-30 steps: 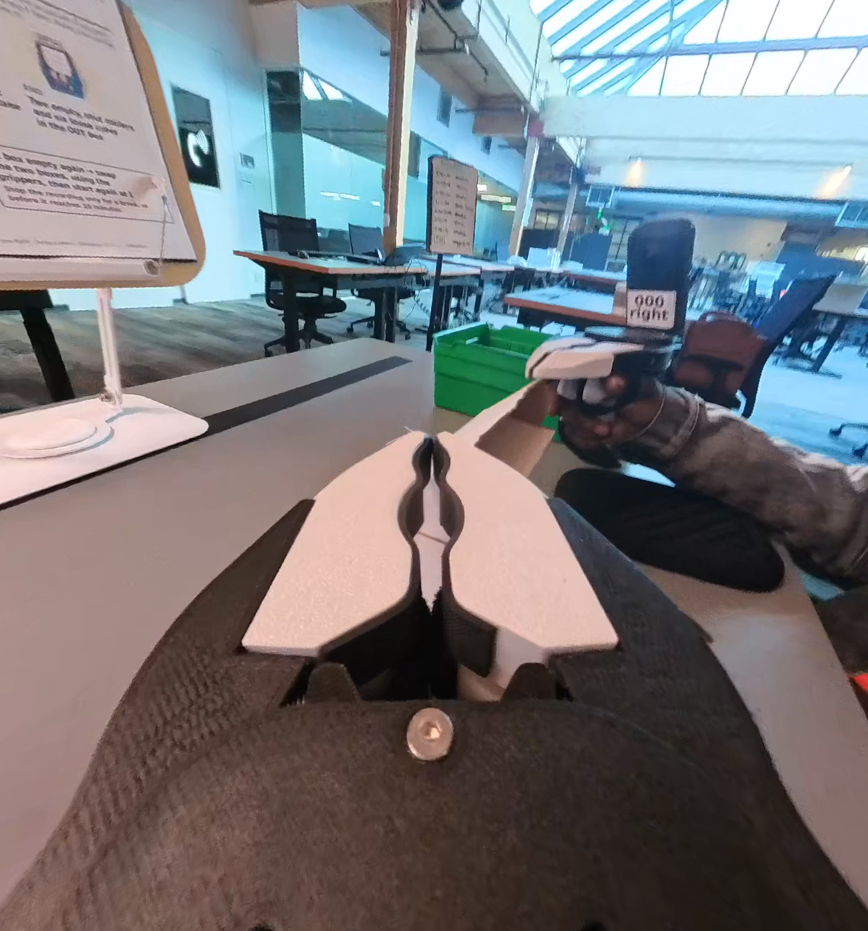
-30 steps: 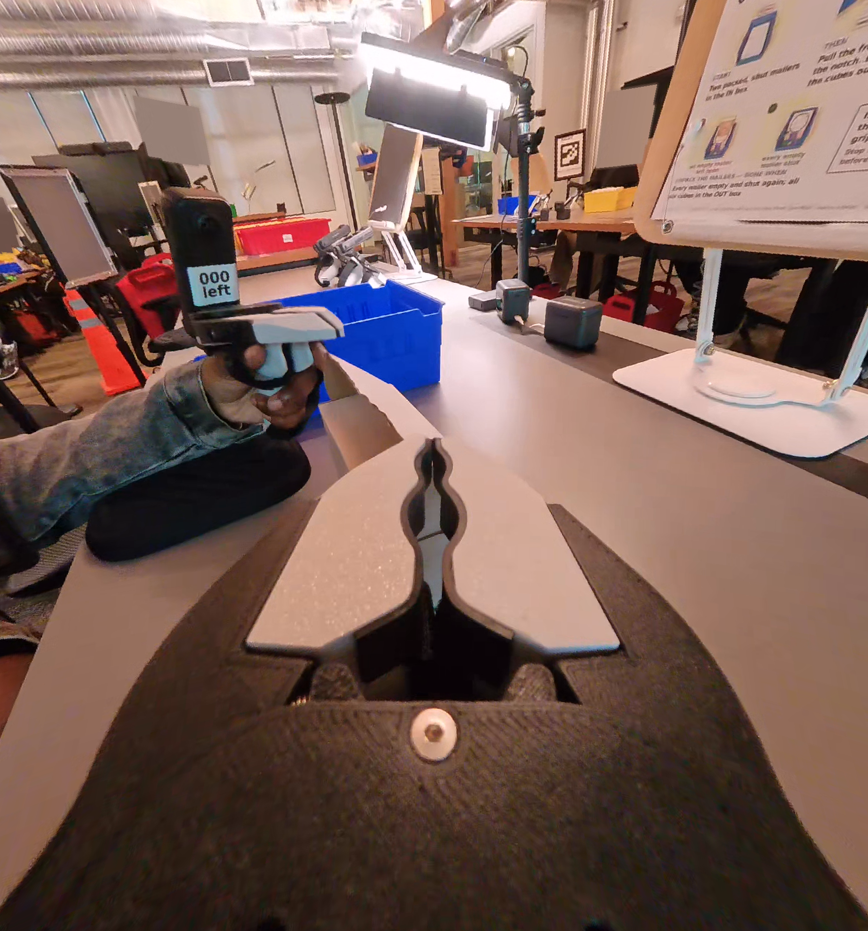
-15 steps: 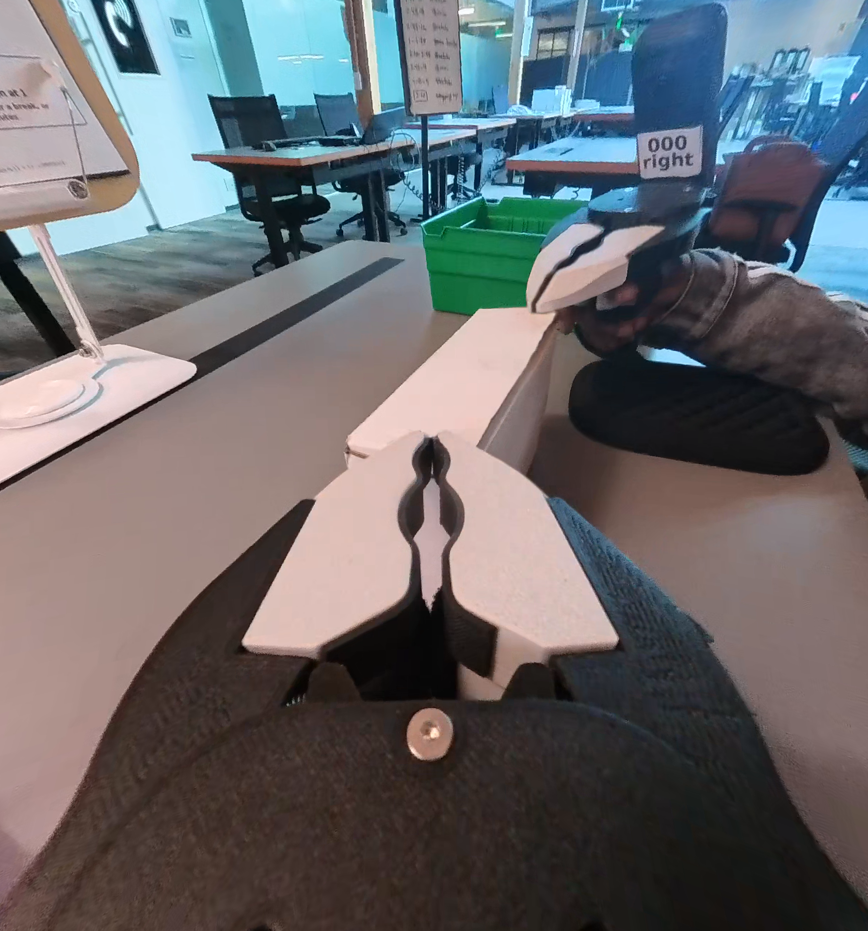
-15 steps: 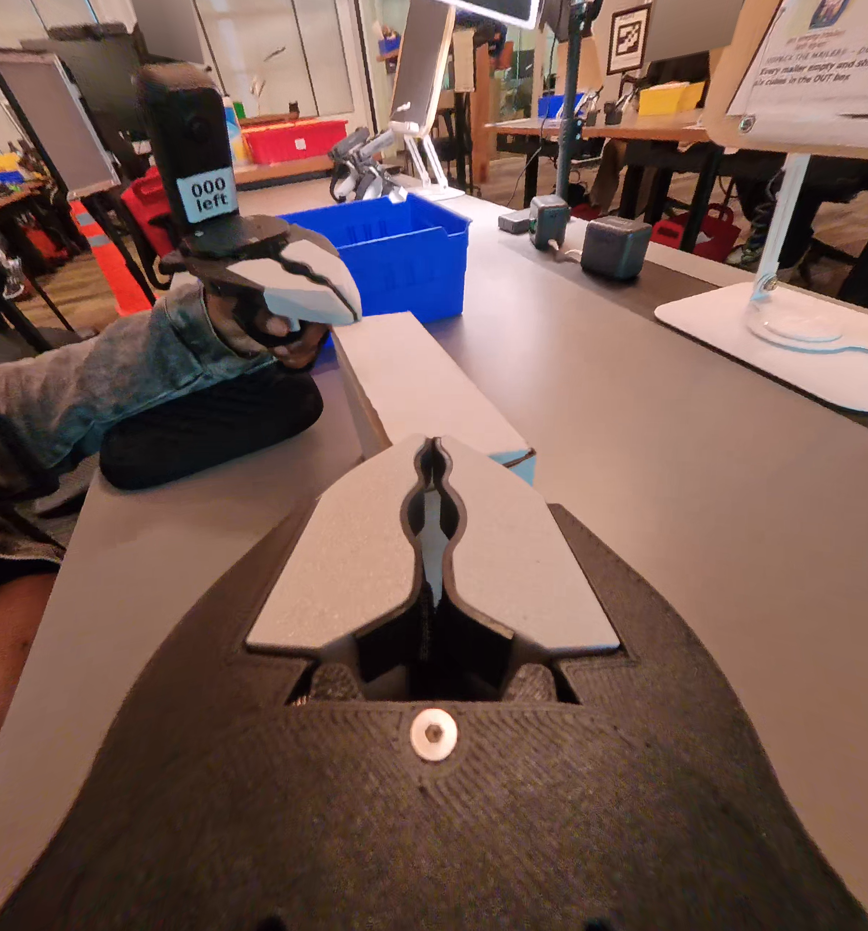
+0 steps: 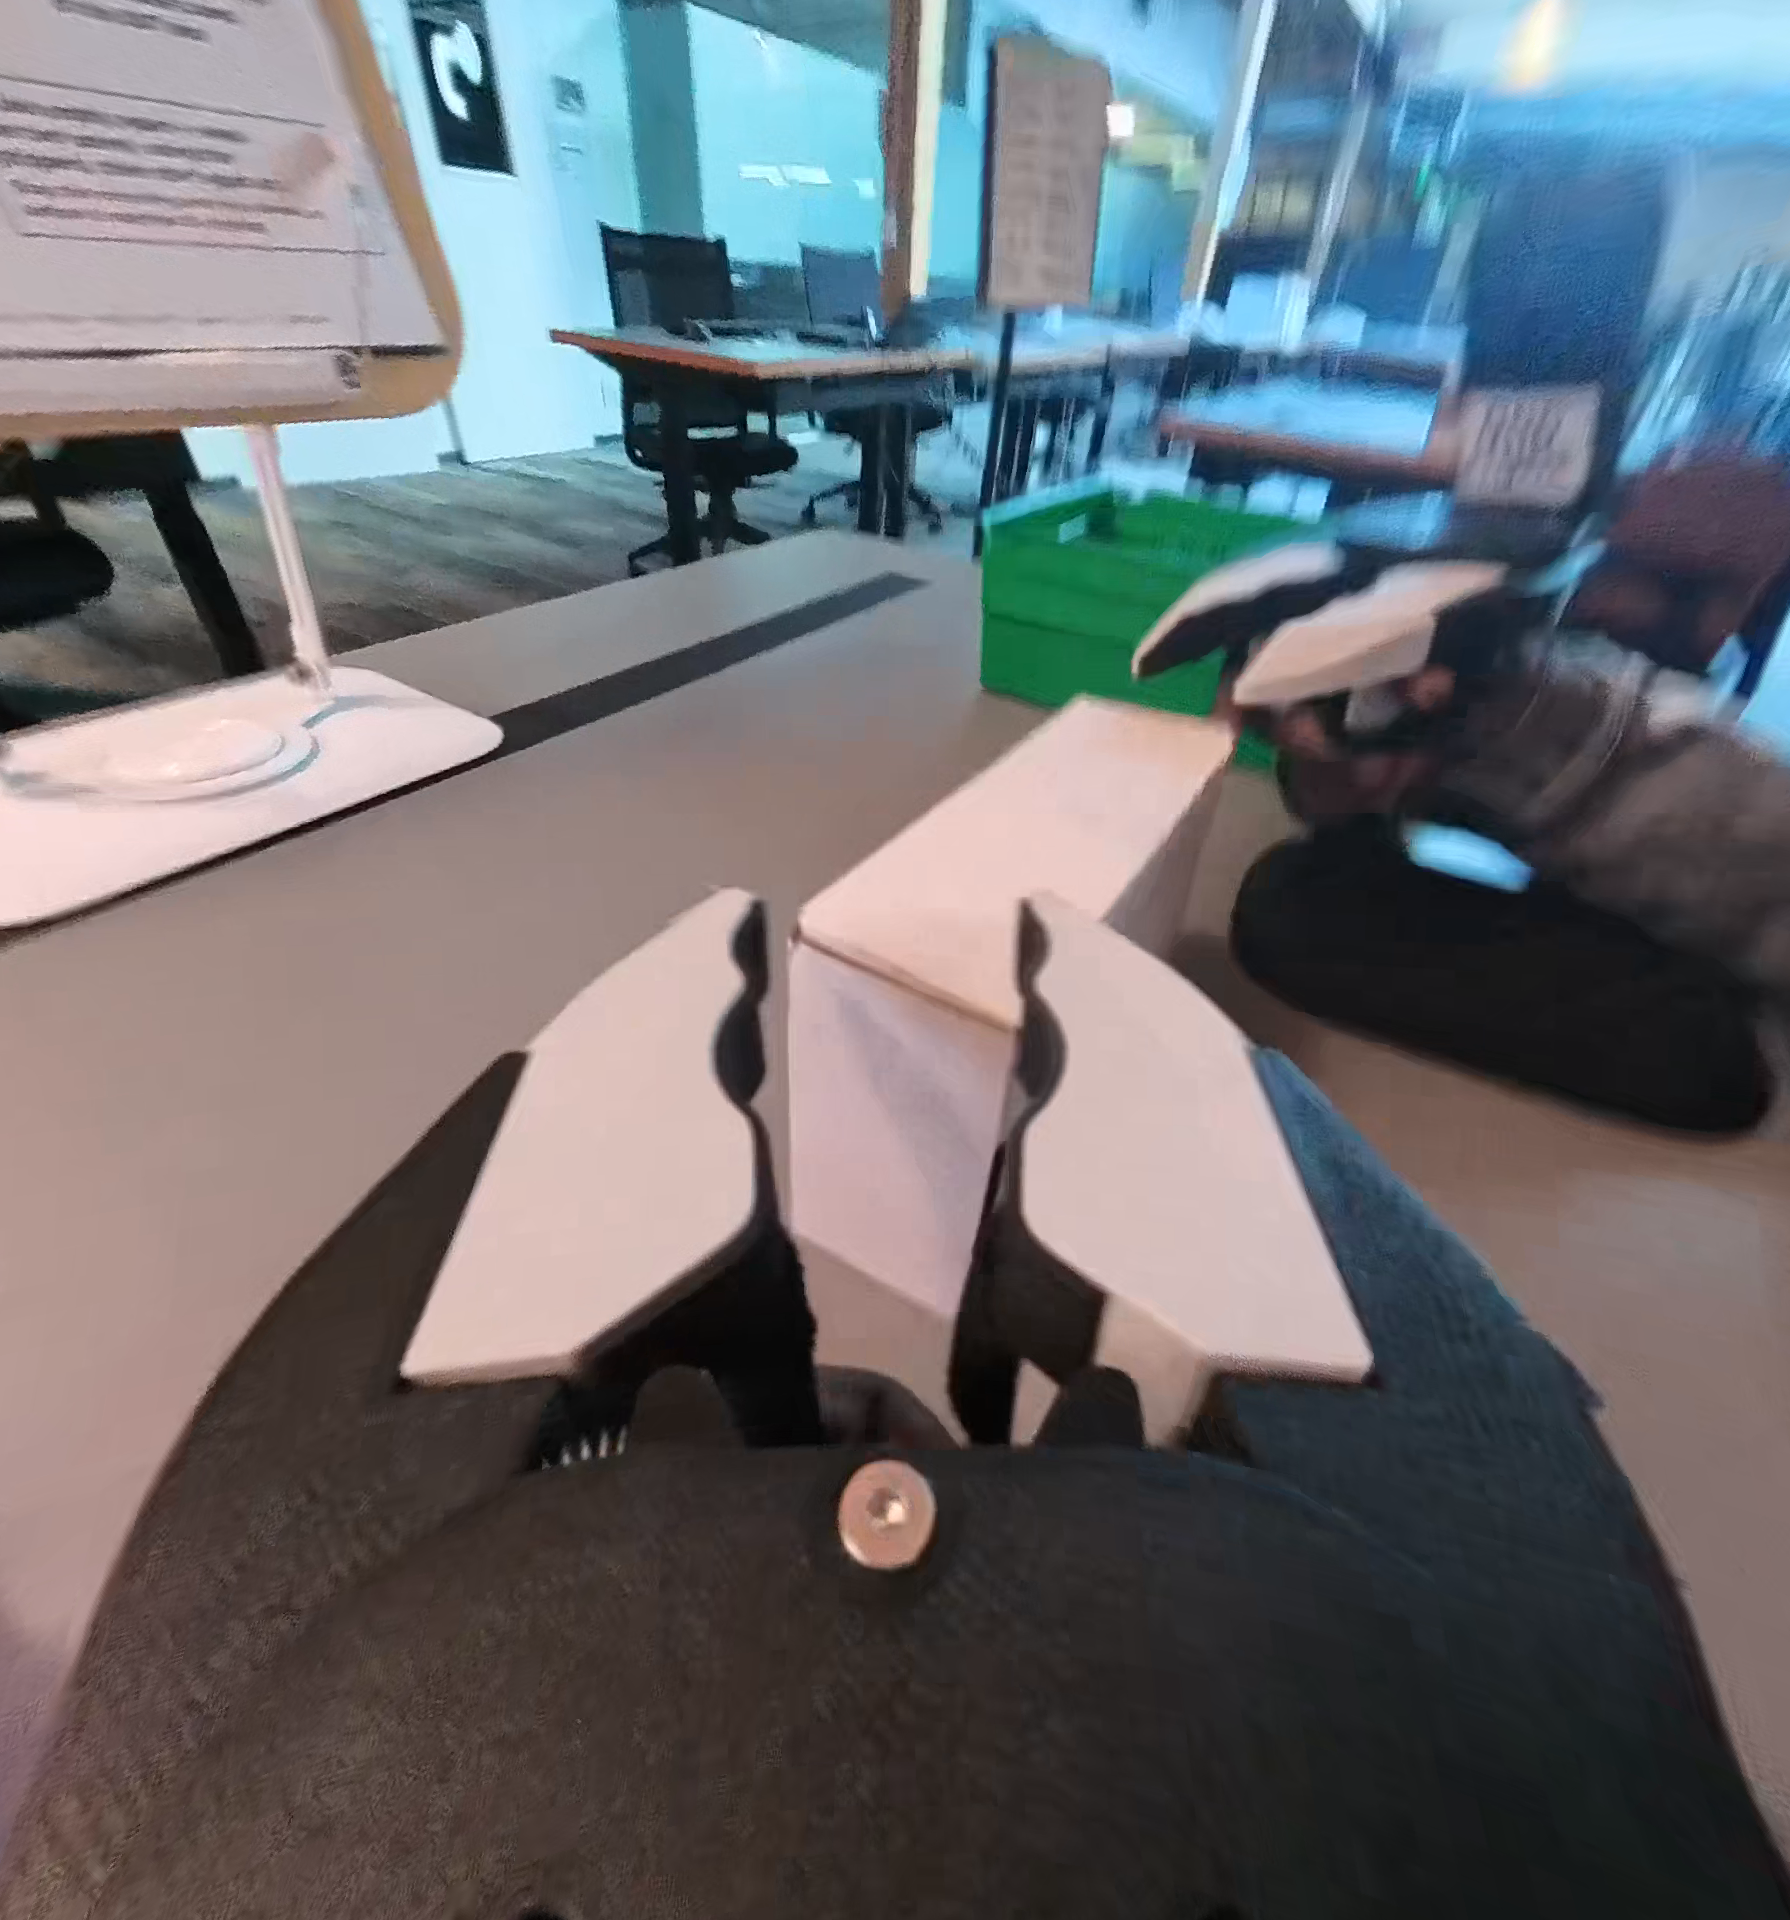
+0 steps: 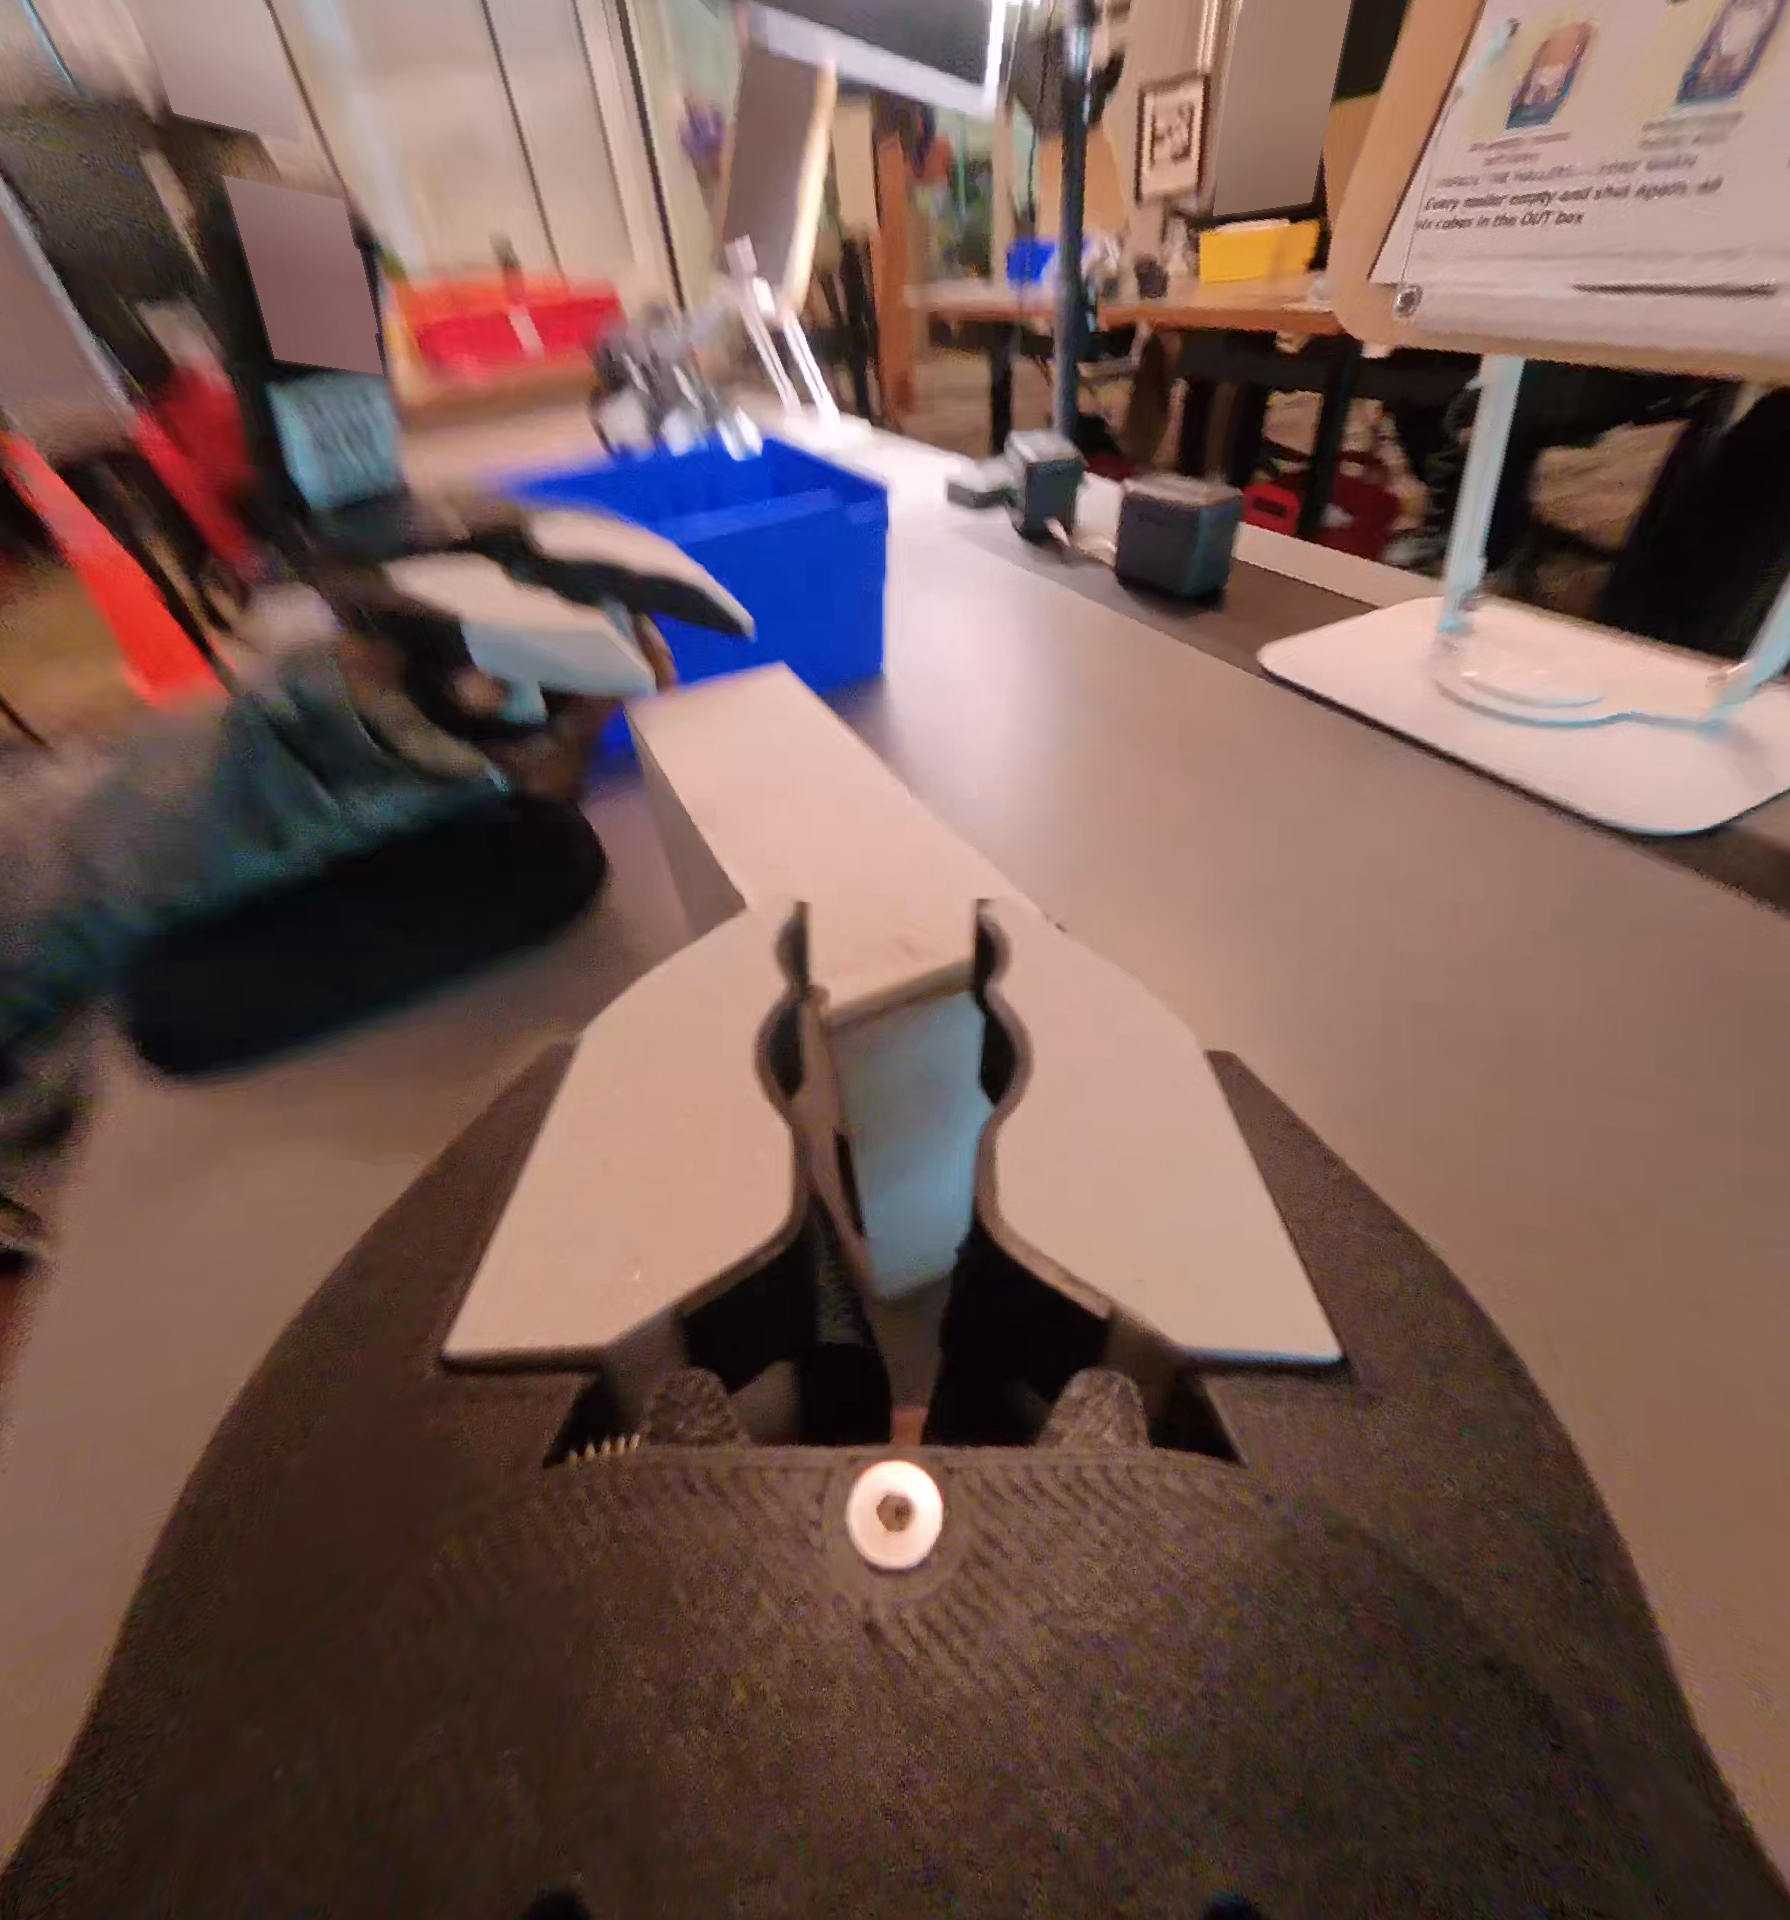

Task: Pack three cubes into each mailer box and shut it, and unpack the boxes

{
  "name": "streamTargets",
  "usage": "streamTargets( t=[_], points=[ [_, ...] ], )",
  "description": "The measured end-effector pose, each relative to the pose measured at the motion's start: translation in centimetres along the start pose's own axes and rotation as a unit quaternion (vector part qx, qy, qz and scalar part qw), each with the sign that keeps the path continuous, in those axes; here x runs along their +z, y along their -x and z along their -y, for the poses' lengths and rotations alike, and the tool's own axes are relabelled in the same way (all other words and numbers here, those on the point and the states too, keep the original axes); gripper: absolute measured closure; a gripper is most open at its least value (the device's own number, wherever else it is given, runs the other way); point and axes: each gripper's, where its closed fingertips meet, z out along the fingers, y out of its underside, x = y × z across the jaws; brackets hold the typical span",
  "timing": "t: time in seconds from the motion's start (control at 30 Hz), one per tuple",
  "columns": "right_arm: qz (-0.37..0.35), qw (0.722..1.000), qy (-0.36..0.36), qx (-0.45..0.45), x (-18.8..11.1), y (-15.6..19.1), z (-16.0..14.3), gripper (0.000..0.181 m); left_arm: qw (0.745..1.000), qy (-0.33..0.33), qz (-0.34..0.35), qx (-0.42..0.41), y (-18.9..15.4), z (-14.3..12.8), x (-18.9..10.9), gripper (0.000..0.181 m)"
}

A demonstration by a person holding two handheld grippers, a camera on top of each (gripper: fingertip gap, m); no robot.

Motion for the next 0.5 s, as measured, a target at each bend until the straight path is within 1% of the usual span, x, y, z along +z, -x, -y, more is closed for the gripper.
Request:
streamTargets(
  t=[0.03, 0.07, 0.1, 0.13, 0.17, 0.23, 0.33, 0.37, 0.43, 0.5],
  points=[
    [0.013, 0.997, -0.034, 0.065, -0.4, -0.4, 1.0, 0.142, 0.998, -0.024, -0.004, -0.053, 0.3, 0.8, -0.2, 0.126],
    [0.013, 0.989, -0.061, 0.138, -0.9, -1.3, 1.7, 0.132, 0.993, -0.045, -0.013, -0.111, 0.6, 1.4, -0.5, 0.119],
    [0.022, 0.978, -0.069, 0.197, -1.2, -1.9, 1.8, 0.126, 0.985, -0.052, -0.024, -0.162, 0.9, 1.5, -0.7, 0.116],
    [0.032, 0.968, -0.06, 0.241, -1.3, -2.2, 1.4, 0.118, 0.977, -0.044, -0.039, -0.203, 1.0, 1.1, -0.6, 0.11],
    [0.033, 0.961, -0.04, 0.271, -1.2, -2.5, 0.6, 0.114, 0.97, -0.025, -0.05, -0.236, 0.9, 0.5, -0.4, 0.108],
    [0.037, 0.954, -0.005, 0.296, -0.5, -2.3, -0.8, 0.111, 0.961, 0.024, -0.053, -0.269, 0.7, -1.3, 0.3, 0.108],
    [0.047, 0.946, 0.04, 0.318, 0.4, -1.4, -2.3, 0.112, 0.96, 0.071, -0.051, -0.266, 0.0, -2.8, 0.8, 0.111],
    [0.05, 0.944, 0.048, 0.324, 0.5, -1.2, -2.6, 0.116, 0.959, 0.078, -0.053, -0.267, -0.1, -3.0, 0.9, 0.114],
    [0.061, 0.941, 0.059, 0.328, 0.7, -0.8, -2.9, 0.127, 0.954, 0.077, -0.071, -0.281, -0.7, -2.8, 0.9, 0.126],
    [0.061, 0.942, 0.06, 0.324, 0.6, -0.8, -2.9, 0.128, 0.955, 0.077, -0.072, -0.277, -0.7, -2.8, 0.8, 0.126]
  ],
)
